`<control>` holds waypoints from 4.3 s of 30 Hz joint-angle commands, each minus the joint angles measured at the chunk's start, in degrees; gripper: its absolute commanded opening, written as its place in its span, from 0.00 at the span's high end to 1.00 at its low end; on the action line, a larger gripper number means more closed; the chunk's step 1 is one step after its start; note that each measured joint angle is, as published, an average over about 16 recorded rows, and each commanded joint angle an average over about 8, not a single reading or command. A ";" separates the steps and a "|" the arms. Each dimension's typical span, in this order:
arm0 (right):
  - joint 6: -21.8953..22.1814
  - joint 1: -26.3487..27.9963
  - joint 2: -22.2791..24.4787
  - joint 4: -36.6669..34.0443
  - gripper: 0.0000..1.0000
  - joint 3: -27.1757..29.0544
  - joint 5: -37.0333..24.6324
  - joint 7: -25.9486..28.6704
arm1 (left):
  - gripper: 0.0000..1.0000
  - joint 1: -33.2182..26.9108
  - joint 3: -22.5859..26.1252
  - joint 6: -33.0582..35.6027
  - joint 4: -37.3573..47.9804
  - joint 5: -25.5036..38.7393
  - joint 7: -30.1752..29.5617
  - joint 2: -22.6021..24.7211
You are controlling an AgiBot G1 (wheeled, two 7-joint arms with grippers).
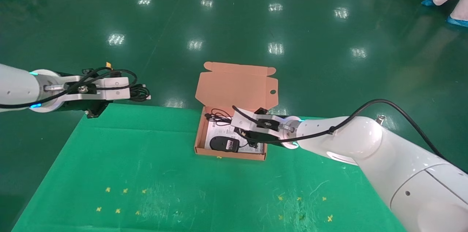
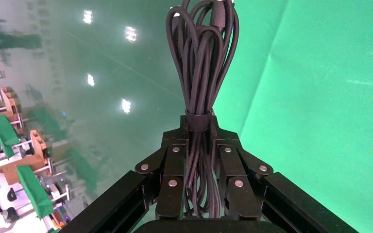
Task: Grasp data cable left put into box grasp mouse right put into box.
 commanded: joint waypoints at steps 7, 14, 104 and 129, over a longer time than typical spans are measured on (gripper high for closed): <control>-0.82 0.01 1.70 1.97 0.00 -2.02 0.50 0.60 | 1.00 0.69 0.29 -1.39 0.94 -1.12 1.31 1.55; -1.69 -0.06 5.47 4.99 0.00 -1.97 0.75 0.68 | 1.00 1.76 1.36 -5.98 6.55 -3.82 6.50 6.81; -7.45 10.21 45.34 45.07 0.00 2.21 -7.53 16.05 | 0.00 -5.65 15.32 -40.85 37.64 -36.97 25.69 23.80; -27.44 -5.92 44.34 46.01 0.00 21.92 13.00 15.61 | 0.00 11.44 -7.31 -14.53 20.55 -61.99 24.59 5.98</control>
